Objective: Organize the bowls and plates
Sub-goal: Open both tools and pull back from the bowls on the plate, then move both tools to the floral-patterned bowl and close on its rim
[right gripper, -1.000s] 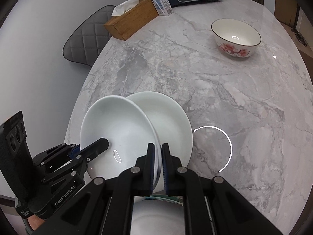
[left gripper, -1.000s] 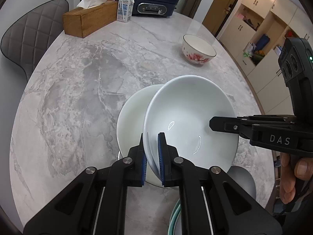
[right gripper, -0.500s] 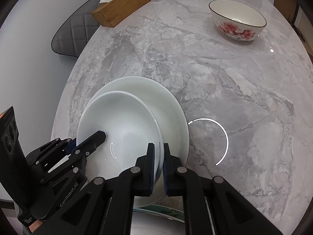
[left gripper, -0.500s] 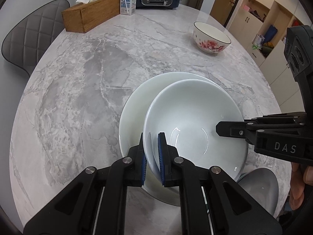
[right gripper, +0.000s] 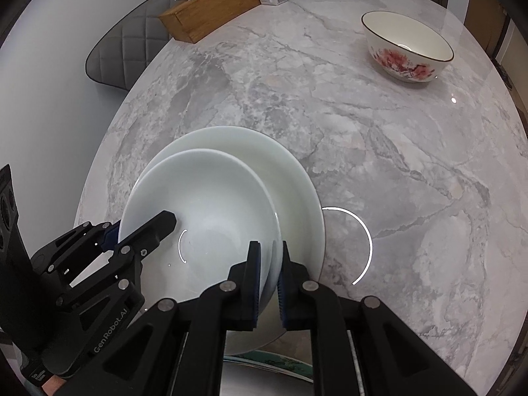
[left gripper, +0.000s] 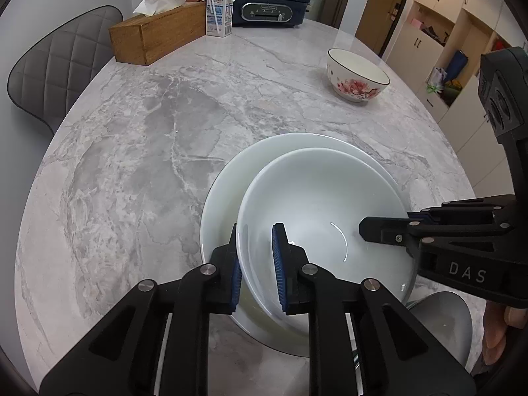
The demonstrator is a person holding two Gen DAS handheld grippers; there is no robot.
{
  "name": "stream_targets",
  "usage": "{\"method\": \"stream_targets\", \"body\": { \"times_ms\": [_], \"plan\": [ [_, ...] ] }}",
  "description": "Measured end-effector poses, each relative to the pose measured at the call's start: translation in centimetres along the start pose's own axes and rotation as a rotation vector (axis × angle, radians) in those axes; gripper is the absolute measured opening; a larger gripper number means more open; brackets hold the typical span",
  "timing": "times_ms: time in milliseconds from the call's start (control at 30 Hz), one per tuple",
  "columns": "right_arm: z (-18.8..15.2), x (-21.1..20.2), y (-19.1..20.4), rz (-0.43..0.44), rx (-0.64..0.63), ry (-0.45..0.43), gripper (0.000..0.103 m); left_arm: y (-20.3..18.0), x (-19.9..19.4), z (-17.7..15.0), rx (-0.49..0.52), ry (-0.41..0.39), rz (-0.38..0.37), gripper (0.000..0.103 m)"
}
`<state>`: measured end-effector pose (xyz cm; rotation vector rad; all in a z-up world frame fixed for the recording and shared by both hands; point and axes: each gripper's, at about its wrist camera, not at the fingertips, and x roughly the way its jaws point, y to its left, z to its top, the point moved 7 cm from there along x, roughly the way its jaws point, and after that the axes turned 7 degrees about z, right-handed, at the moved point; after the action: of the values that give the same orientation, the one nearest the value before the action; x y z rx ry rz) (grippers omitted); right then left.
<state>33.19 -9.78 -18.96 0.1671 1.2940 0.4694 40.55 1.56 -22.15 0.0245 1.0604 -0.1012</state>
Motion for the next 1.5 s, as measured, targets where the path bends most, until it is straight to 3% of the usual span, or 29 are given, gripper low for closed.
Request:
{"method": "stream_targets", "body": {
  "times_ms": [200, 300, 333, 367, 400, 600, 667, 733, 800, 933, 1033, 1100, 1200, 1500],
  "plan": [
    [-0.3, -0.1, 0.3, 0.018, 0.001, 0.008, 0.018, -0.2, -0.3, -0.4, -0.025, -0.009, -0.048, 0.021],
    [-0.4, -0.5, 0.5, 0.035, 0.001, 0.006, 0.028, -0.1, -0.5, -0.5, -0.041, -0.015, -0.062, 0.024],
    [-0.3, -0.8, 0.6, 0.034, -0.002, -0.002, 0.035, 0.0, -0.8, -0.4, -0.047, -0.025, -0.068, 0.026],
    [-0.2, -1.2, 0.7, 0.033, -0.006, -0.011, 0.049, 0.1, -1.1, -0.3, -0.052, -0.039, -0.067, 0.03],
    [-0.2, -1.5, 0.8, 0.031, -0.007, -0.018, 0.053, 0.3, -1.4, -0.1, -0.057, -0.053, -0.063, 0.042],
    [0.0, -2.8, 1.0, 0.033, -0.018, -0.044, 0.057, 1.0, -2.5, 0.5, -0.093, -0.078, -0.089, 0.046],
    [-0.2, -3.7, 0.6, 0.049, 0.002, -0.062, 0.067, 1.6, -3.0, 0.5, -0.115, -0.086, -0.09, 0.05],
    [-0.3, -5.0, 0.2, 0.087, 0.014, -0.096, 0.074, 2.4, -3.9, 0.7, -0.152, -0.108, -0.111, 0.056],
    [-0.6, -6.8, -0.5, 0.141, 0.026, -0.146, 0.084, 3.3, -4.8, 1.0, -0.177, -0.14, -0.127, 0.07],
    [-0.9, -10.9, -3.2, 0.177, 0.009, -0.311, 0.103, 5.2, -6.1, 2.4, -0.233, -0.193, -0.142, 0.083],
    [-1.0, -12.4, -6.6, 0.19, 0.065, -0.38, 0.103, 5.4, -7.1, 4.1, -0.184, -0.236, -0.124, 0.103],
    [-1.1, -12.8, -9.0, 0.2, 0.122, -0.403, 0.103, 5.1, -8.0, 5.4, -0.123, -0.299, -0.077, 0.103],
    [-0.9, -13.4, -11.9, 0.185, 0.155, -0.449, 0.103, 5.3, -8.9, 7.7, -0.128, -0.386, -0.045, 0.103],
    [3.8, -13.5, -18.0, 0.172, 0.272, -0.389, 0.103, 3.5, -3.9, 15.7, -0.104, -0.149, -0.019, 0.103]
  ]
}}
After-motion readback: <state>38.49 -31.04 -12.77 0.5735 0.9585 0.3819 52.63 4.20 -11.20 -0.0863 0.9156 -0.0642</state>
